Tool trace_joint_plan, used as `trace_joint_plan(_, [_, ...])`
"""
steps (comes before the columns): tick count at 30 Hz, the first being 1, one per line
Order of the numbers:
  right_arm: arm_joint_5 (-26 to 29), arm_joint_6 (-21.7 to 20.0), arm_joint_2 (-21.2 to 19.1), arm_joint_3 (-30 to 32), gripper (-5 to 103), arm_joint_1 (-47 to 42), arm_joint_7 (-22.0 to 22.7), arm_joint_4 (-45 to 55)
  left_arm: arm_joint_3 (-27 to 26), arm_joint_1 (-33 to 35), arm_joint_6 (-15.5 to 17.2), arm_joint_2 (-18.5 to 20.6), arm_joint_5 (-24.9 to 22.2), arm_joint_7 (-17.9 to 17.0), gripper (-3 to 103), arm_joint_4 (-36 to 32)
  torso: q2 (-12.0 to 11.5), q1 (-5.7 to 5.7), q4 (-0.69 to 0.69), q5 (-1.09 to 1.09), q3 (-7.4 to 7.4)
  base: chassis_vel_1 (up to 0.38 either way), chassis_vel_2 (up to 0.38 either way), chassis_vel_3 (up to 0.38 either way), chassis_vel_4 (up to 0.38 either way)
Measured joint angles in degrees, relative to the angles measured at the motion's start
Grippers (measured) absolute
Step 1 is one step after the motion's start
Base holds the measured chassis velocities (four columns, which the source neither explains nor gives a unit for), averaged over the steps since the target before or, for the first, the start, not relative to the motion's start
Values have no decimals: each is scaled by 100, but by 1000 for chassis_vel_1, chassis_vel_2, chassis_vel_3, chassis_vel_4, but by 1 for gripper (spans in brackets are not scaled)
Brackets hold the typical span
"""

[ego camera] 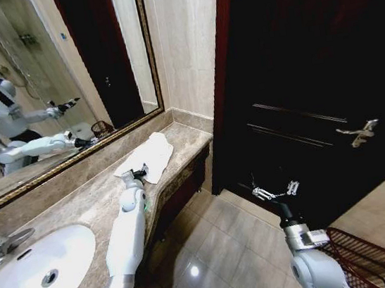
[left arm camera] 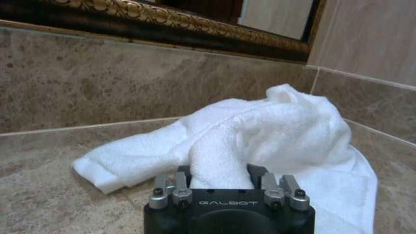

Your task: Discard the used towel into the hamper.

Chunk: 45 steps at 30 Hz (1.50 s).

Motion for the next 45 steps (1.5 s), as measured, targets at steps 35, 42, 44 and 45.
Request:
trace_joint_plan(35, [471, 391, 47, 43, 100, 10, 9, 181, -185, 2186, -1172, -633, -790, 733, 6, -3549, 0, 0, 0, 2, -1, 0, 0, 0, 0])
trace_joint_plan(42, [740, 676, 161, 68, 100, -49, -88, 207, -425, 3229, -1370, -1050, -84, 1040, 6, -4754, 1, -1, 1, 2, -1, 0, 0, 0, 0])
trace_joint_plan(44, [755, 705, 176, 73, 100, -60, -91, 219, -450, 3358, -1377, -1065, 54, 1084, 6, -4886, 1, -1, 1, 2, -1, 0, 0, 0, 0])
trace_joint_plan(45, [766, 732, 190, 77, 100, -78, -91, 236, -486, 3511, -1371, -1036, 188, 1125, 6, -5043, 1, -1, 0, 1, -1, 0, 0, 0, 0])
